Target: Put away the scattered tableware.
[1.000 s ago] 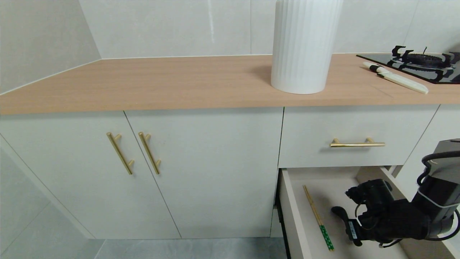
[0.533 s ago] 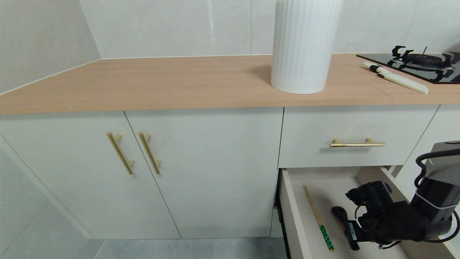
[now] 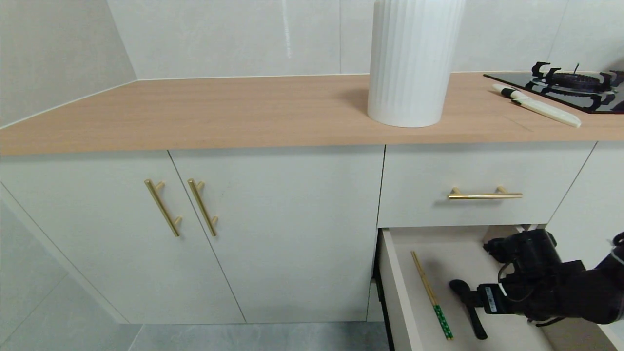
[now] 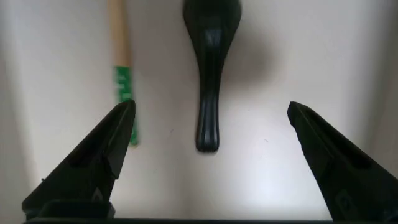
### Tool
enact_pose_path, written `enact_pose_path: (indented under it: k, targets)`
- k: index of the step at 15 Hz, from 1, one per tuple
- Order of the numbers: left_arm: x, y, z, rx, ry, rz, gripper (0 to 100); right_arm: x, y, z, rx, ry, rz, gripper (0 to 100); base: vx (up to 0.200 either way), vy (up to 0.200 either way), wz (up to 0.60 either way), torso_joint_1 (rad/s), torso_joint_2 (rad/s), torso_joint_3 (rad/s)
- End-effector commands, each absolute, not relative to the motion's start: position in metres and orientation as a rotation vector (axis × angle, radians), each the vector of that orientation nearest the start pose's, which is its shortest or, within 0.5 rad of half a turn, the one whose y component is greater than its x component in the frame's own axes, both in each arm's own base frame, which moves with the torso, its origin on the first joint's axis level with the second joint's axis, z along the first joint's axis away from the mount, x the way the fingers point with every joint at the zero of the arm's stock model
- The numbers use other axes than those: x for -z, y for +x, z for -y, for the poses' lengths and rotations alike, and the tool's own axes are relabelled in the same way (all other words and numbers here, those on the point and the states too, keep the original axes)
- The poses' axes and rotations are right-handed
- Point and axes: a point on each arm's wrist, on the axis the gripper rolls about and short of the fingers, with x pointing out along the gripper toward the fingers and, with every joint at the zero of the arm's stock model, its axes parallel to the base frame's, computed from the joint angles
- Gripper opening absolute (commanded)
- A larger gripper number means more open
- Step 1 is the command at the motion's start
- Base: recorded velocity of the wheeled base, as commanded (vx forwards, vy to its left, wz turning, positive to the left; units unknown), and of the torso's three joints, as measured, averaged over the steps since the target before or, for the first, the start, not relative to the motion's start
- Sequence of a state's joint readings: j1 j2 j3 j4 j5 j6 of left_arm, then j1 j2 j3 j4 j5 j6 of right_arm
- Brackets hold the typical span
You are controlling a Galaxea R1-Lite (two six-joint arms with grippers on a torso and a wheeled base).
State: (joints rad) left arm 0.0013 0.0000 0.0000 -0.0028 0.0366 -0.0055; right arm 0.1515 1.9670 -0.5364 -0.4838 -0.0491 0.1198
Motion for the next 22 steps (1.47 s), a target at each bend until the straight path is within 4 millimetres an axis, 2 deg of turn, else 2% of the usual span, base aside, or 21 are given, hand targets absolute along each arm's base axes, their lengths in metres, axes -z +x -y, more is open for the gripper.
enact_pose_path:
  k: [1,5,9,14,19,22]
  targets:
    - [-0.076,-0.023,-0.001,-0.038,-0.006,0.002,100,-0.101,0.243,-0.037,-0.059,0.032,-0.79,100,0.0,0.0,0.0,0.0,0.0,0.0]
    - [-0.076,-0.023,-0.001,-0.038,-0.005,0.002,100,-0.152,0.215,-0.032,-0.061,0.033,-0.781,100,0.0,0.0,0.0,0.0,0.0,0.0]
    - [-0.076,-0.023,-0.001,-0.038,-0.006,0.002,100,-0.177,0.193,-0.034,-0.084,0.021,-0.804,100,-0.2,0.0,0.0,0.005,0.01,0.001]
    - [-0.076,-0.023,-0.001,-0.038,-0.006,0.002,100,-0.185,0.175,-0.042,-0.142,-0.014,-0.839,100,-0.2,0.0,0.0,-0.001,0.0,0.003]
    - [-0.076,-0.023,-0.001,-0.038,-0.006,0.002,100,-0.182,0.173,-0.044,-0.142,-0.037,-0.951,100,-0.2,0.0,0.0,0.004,0.0,0.001]
    - [-0.076,-0.023,-0.001,-0.038,-0.005,0.002,100,-0.167,0.182,-0.051,-0.153,-0.07,-1.073,100,0.0,0.0,0.0,0.0,0.0,0.0]
